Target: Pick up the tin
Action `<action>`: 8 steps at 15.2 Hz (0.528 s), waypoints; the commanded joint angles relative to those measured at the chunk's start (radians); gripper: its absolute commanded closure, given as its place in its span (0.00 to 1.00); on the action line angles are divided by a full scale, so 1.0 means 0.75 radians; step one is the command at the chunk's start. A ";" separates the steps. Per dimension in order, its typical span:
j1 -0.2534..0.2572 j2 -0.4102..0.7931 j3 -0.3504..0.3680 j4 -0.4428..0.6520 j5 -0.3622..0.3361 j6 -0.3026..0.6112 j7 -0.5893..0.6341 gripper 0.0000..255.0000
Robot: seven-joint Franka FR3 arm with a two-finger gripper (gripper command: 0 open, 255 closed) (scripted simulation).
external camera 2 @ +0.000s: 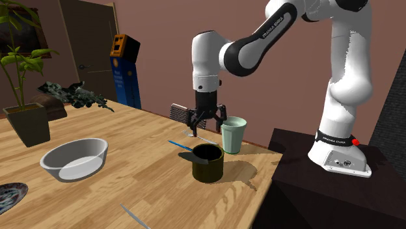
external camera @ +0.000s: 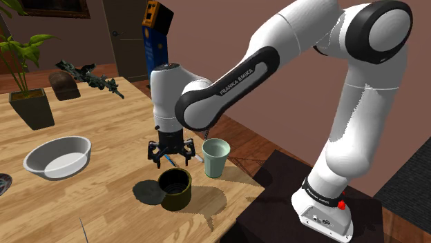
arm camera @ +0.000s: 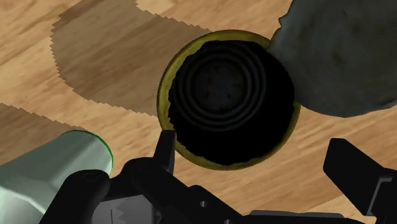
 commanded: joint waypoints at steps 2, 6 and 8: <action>0.079 0.193 -0.047 0.132 -0.141 0.017 0.174 0.00; 0.163 0.352 -0.111 0.255 -0.231 0.027 0.286 0.00; 0.172 0.375 -0.122 0.250 -0.247 0.053 0.296 0.00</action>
